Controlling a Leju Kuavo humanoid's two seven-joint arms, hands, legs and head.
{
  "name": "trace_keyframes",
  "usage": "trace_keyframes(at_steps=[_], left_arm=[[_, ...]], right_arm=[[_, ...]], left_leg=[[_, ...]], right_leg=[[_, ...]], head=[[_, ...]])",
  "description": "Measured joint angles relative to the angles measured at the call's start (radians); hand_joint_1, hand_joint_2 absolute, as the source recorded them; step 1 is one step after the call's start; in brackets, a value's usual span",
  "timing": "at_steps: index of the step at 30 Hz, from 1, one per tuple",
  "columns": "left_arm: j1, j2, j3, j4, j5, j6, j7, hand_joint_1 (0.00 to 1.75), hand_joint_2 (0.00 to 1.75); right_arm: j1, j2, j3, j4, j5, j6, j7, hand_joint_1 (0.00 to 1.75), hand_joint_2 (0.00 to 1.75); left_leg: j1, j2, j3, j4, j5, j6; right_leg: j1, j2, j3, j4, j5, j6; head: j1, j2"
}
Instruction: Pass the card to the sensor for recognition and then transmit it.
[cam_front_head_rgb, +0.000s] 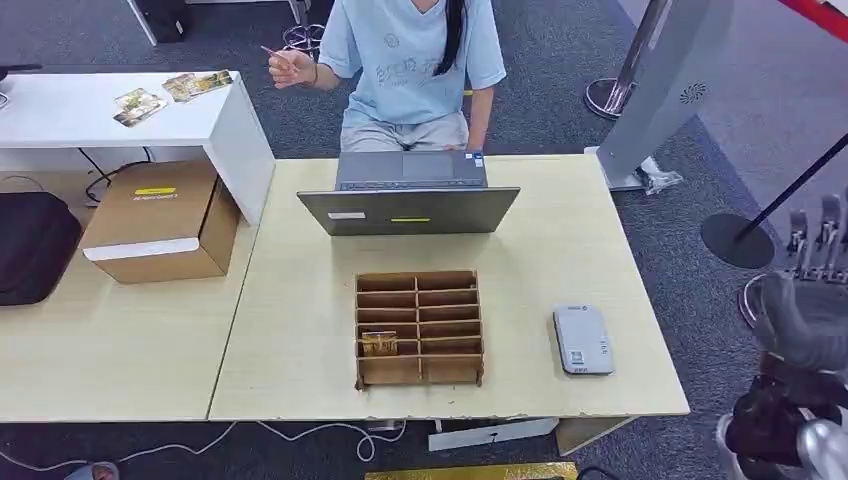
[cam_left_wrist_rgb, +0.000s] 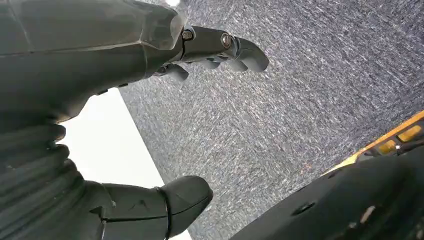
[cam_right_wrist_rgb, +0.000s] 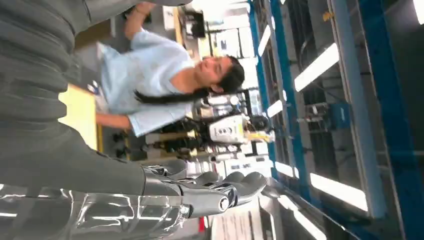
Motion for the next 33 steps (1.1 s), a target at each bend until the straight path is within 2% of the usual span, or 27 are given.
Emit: trace_keyframes(at_steps=[6, 9, 12, 16, 17, 19, 21, 22, 25, 27, 30, 32, 33], left_arm=[[-0.002, 0.0, 0.018, 0.0, 0.008, 0.002, -0.004, 0.0, 1.75], [-0.003, 0.0, 0.028, 0.0, 0.011, 0.005, -0.002, 0.0, 1.75], [-0.003, 0.0, 0.035, 0.0, 0.01, 0.011, 0.01, 0.0, 1.75], [-0.003, 0.002, 0.039, 0.0, -0.005, 0.023, 0.017, 0.0, 1.75], [-0.003, 0.001, 0.04, 0.0, -0.005, 0.025, 0.017, 0.0, 1.75], [-0.001, 0.001, 0.042, 0.0, -0.005, 0.029, 0.017, 0.0, 1.75], [0.0, 0.001, 0.042, 0.0, -0.007, 0.031, 0.014, 0.0, 1.75], [0.0, 0.001, 0.042, 0.0, -0.008, 0.032, 0.011, 0.0, 1.75], [0.0, -0.003, 0.044, 0.0, -0.018, 0.032, 0.008, 0.0, 1.75], [-0.001, -0.004, 0.044, 0.0, -0.04, 0.03, 0.007, 0.0, 1.75], [-0.001, -0.004, 0.043, 0.0, -0.067, 0.018, 0.016, 0.0, 1.75], [0.0, -0.003, 0.043, 0.0, -0.071, 0.014, 0.024, 0.0, 1.75], [0.001, -0.003, 0.043, 0.0, -0.067, 0.014, 0.028, 0.0, 1.75]], right_arm=[[0.15, 0.044, 0.031, -0.062, -0.079, 0.126, -0.033, 0.0, 1.75], [0.205, 0.106, 0.081, -0.067, -0.042, 0.125, -0.078, 0.0, 1.75], [0.231, 0.159, 0.153, -0.066, 0.093, 0.057, -0.098, 0.0, 1.75], [0.234, 0.222, 0.269, -0.058, 0.362, -0.094, -0.098, 0.0, 1.75], [0.234, 0.231, 0.292, -0.055, 0.45, -0.152, -0.097, 0.0, 1.75], [0.236, 0.244, 0.335, -0.049, 0.726, -0.319, -0.079, 0.0, 1.75], [0.237, 0.254, 0.375, -0.042, 1.037, -0.476, -0.026, 0.0, 1.75], [0.237, 0.258, 0.389, -0.036, 1.147, -0.53, -0.001, 0.0, 1.75], [0.233, 0.279, 0.418, -0.01, 1.38, -0.645, 0.097, 0.0, 1.75], [0.228, 0.287, 0.425, 0.016, 1.575, -0.687, 0.171, 0.0, 1.75], [0.224, 0.298, 0.426, 0.058, 1.924, -0.694, 0.309, 0.0, 1.75], [0.222, 0.294, 0.438, 0.078, 2.051, -0.693, 0.443, 0.0, 1.75], [0.221, 0.288, 0.442, 0.085, 2.078, -0.69, 0.489, 0.0, 1.75]], left_leg=[[0.0, 0.0, 0.0, 0.0, 0.0, 0.0], [0.0, 0.001, 0.0, -0.001, 0.0, 0.0], [0.0, 0.003, 0.001, -0.001, 0.0, 0.0], [0.0, 0.004, 0.001, -0.001, 0.0, -0.001], [0.0, 0.004, 0.001, -0.001, 0.0, -0.001], [0.0, 0.004, 0.001, -0.001, 0.0, -0.001], [0.0, 0.004, 0.001, -0.001, 0.0, -0.001], [0.0, 0.004, 0.001, -0.001, 0.0, -0.001], [0.0, 0.004, 0.001, -0.001, 0.0, -0.001], [0.0, 0.004, 0.001, -0.001, 0.0, -0.001], [0.0, 0.004, 0.001, -0.001, 0.0, -0.001], [0.0, 0.003, 0.001, -0.001, 0.0, -0.001], [0.0, 0.004, 0.001, -0.001, 0.0, -0.001]], right_leg=[[0.0, 0.001, 0.0, 0.0, 0.0, 0.0], [0.0, 0.001, 0.0, 0.0, -0.001, 0.0], [0.0, 0.003, 0.0, 0.001, -0.001, 0.0], [0.0, 0.004, 0.0, 0.001, -0.001, 0.0], [0.0, 0.004, 0.0, 0.001, -0.001, 0.0], [0.0, 0.004, 0.0, 0.001, -0.001, 0.0], [0.0, 0.004, 0.0, 0.001, -0.001, 0.0], [0.0, 0.004, 0.001, 0.001, -0.001, 0.0], [0.0, 0.004, 0.001, 0.001, -0.001, 0.0], [0.0, 0.004, 0.001, 0.001, -0.001, 0.0], [0.0, 0.004, 0.001, 0.001, -0.001, 0.0], [0.0, 0.004, 0.001, 0.001, -0.001, 0.0], [0.0, 0.004, 0.001, 0.001, -0.001, 0.0]], head=[[0.0, 0.0], [0.0, 0.0], [0.0, 0.0], [0.0, 0.0], [0.0, 0.0], [0.0, 0.0], [0.0, 0.0], [0.0, 0.0], [0.0, 0.0], [0.0, 0.0], [0.0, 0.0], [0.0, 0.0], [0.0, 0.0]])
